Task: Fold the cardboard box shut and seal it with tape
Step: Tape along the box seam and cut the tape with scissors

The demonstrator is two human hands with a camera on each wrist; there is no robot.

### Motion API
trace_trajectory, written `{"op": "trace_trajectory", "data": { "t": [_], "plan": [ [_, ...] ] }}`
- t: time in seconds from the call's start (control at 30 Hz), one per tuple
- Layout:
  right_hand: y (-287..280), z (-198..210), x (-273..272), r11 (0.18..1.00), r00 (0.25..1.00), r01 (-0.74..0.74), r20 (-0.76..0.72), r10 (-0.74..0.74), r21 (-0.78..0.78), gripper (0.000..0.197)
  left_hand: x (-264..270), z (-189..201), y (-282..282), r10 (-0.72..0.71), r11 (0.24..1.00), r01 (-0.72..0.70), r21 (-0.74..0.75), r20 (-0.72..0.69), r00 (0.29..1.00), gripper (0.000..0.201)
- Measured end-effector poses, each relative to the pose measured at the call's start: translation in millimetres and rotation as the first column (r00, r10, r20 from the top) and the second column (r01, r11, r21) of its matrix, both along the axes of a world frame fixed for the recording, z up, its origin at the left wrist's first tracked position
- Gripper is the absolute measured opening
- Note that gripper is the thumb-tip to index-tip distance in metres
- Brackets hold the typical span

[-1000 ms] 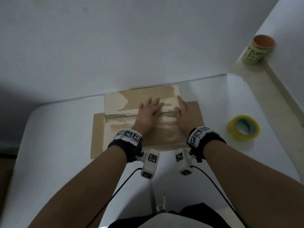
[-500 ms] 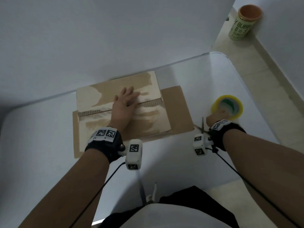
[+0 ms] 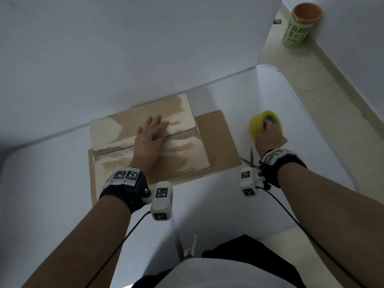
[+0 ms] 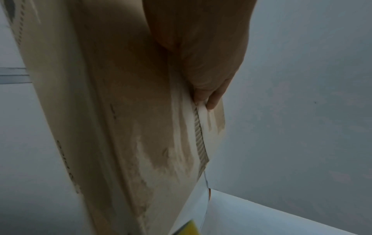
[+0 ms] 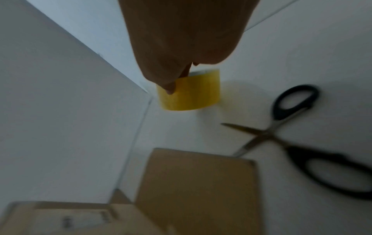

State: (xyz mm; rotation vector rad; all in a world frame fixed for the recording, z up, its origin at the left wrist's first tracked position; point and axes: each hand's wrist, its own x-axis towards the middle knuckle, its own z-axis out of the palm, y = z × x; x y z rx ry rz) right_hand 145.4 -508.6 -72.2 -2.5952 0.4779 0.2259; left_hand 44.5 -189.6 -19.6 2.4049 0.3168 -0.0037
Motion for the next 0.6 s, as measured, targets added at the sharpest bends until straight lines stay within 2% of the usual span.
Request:
{"op": "trace_trajectory", "data": {
  "t": [0.1, 0.17, 0.23, 0.33, 0.37, 0.47, 0.53, 0.6],
  "plan": [
    [31, 32, 12, 0.933, 0.986, 0.033, 0.141, -0.089, 0.358, 0.035, -1, 2, 0, -0.009, 1.000, 0.009, -0.003, -0.004, 1.000, 0.038],
    [53, 64, 17, 0.823, 0.969, -0.034, 0.221, -0.112, 0.567, 0.034, -1, 4, 1, -0.020, 1.000, 0.020, -0.008, -0.013, 1.000, 0.039],
    [76, 97, 19, 0.722, 0.956, -0.136, 0.280, -0.083, 0.678, 0.025, -1, 5, 3, -0.026, 0.999, 0.025, -0.042, -0.022, 0.999, 0.040],
    [106, 134, 17, 0.617, 0.944, -0.274, 0.327, 0.028, 0.738, 0.028, -3, 6, 8, -0.023, 0.991, 0.021, -0.135, -0.015, 1.000, 0.043],
    [115, 143, 14, 0.598, 0.938, -0.316, 0.338, 0.078, 0.737, 0.030, -4, 8, 9, 0.002, 0.977, -0.002, -0.213, -0.004, 1.000, 0.045],
    [145, 157, -2, 0.554, 0.910, -0.414, 0.310, 0.275, 0.722, 0.025, -12, 20, 13, 0.107, 0.854, -0.087, -0.512, 0.009, 0.994, 0.048],
    [165, 160, -17, 0.528, 0.894, -0.425, 0.250, 0.372, 0.735, 0.025, -20, 24, 19, 0.152, 0.798, -0.123, -0.590, -0.001, 0.988, 0.052],
    [182, 160, -30, 0.521, 0.874, -0.432, 0.199, 0.444, 0.736, 0.027, -30, 23, 28, 0.260, 0.715, -0.200, -0.670, -0.012, 0.966, 0.053]
  ]
}}
